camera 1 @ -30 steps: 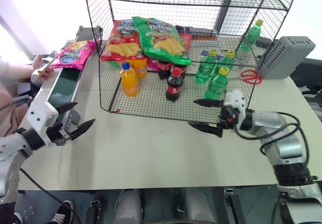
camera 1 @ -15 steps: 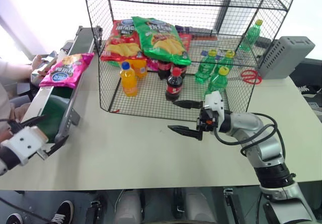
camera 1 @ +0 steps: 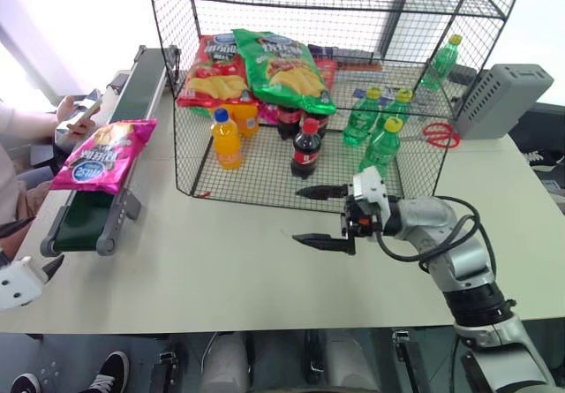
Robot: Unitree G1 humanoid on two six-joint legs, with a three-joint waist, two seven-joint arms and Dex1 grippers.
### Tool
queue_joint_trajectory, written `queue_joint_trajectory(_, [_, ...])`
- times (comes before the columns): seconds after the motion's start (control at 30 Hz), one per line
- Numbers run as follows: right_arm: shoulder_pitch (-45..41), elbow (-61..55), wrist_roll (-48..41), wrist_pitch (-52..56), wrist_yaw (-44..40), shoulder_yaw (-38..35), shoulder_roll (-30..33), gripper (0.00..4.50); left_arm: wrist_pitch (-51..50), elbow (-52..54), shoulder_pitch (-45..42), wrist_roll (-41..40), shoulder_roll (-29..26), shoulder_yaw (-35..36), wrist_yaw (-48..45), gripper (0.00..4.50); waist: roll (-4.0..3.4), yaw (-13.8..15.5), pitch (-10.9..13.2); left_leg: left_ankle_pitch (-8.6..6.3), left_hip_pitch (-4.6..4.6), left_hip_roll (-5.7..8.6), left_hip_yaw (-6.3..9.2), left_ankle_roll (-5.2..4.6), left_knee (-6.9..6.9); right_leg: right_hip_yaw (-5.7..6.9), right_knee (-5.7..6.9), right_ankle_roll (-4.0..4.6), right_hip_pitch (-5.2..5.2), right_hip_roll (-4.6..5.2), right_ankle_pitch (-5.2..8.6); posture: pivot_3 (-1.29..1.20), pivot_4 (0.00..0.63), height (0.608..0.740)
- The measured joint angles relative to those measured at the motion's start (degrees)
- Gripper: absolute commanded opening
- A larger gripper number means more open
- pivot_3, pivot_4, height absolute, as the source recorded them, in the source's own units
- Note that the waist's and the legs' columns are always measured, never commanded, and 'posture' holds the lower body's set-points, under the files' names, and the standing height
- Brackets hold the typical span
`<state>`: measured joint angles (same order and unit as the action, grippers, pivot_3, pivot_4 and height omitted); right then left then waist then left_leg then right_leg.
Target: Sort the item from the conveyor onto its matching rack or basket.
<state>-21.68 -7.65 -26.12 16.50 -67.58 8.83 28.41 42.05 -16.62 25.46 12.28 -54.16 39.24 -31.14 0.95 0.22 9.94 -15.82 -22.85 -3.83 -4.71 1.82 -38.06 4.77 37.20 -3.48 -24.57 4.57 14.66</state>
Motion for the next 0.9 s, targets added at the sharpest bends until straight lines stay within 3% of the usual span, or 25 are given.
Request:
queue_joint_trajectory(0.63, [0.13,-0.13,0.19,-0.18,0.21,-0.41,1.48,4.44,-0.56,-2.64,-5.37,1.38,-2.15,-7.38,4.28,4.41,0.02,0.0,-0.01,0.0,0.0,0.0,-0.02,0.0,0.01,0.02,0.02,-0.01,-0.01,-0.01,-0.01,0.0,0.15,0.74])
queue_joint_trajectory(0.73, [0.13,-0.07,0.33,-0.59,0.52,-0.61,1.87,4.5,-1.18,-3.08,-6.37,0.56,-2.16,-8.77,4.03,3.57,0.01,-0.01,-0.01,0.0,0.0,0.0,-0.04,0.0,0.01,0.02,0.01,-0.01,-0.01,0.0,-0.01,0.0,0.15,0.74])
queue_joint_trajectory(0.9, [0.13,0.34,1.15,-1.42,0.98,-0.92,1.99,4.5,-1.89,-3.16,-7.24,-1.77,-2.15,-9.37,3.14,1.03,0.01,-0.01,-0.01,0.0,0.0,0.0,-0.03,0.0,0.01,0.02,0.02,-0.01,-0.01,0.0,-0.01,0.0,0.15,0.74])
